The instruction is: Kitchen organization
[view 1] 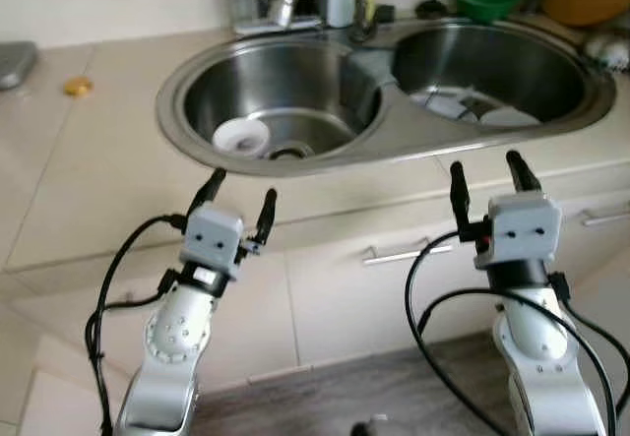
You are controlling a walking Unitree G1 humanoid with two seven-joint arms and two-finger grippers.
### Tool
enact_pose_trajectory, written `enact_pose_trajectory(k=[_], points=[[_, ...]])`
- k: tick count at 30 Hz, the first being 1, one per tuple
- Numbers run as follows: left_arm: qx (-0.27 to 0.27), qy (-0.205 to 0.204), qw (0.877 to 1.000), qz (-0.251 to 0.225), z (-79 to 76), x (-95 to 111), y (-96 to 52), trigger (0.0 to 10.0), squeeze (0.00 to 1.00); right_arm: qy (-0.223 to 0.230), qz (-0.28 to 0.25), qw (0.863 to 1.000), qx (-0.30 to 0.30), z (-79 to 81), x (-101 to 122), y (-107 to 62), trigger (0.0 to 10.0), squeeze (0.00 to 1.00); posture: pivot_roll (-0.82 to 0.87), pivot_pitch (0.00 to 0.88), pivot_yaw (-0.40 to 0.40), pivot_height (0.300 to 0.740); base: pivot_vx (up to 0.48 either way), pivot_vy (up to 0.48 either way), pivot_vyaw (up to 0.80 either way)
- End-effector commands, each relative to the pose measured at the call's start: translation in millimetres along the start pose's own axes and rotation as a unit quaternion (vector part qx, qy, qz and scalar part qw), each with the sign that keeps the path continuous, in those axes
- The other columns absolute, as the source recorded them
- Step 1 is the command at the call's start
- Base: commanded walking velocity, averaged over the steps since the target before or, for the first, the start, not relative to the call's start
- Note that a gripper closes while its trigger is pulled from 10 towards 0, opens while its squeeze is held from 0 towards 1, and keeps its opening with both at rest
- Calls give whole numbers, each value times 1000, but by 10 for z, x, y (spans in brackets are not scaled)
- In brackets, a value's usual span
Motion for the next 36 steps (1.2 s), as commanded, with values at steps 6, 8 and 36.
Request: enact_pose_trajectory(k=[6, 8, 36], points=[[-4, 17, 1000, -1, -15, 32, 17, 10000, 0, -6, 3, 1000, 3, 19, 4, -13, 10000, 0, -103, 64, 31, 740, 0, 0, -800], [-10, 20, 1000, 5, -41, -3, -6, 10000, 0, -9, 9, 1000, 3, 14, -22, -38, 10000, 0, -108, 65, 35, 740, 0, 0, -800], [-52, 30, 996, 72, -233, -388, -116, 10000, 0, -8, 157, 987, 38, 226, -709, -236, 10000, 0, -103, 59, 39, 740, 0, 0, -800]])
Point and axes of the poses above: a point about 5 cm out from each wrist's last joint towards the gripper, its own y axis pointing out of the wrist towards the gripper, its own x axis along the axis of the wrist's last joint, z = x × y, the point moved 6 cm from there along y, pointing out of the wrist towards the gripper, and after that the axes turned 4 degrees about y, right-handed, at the moved point
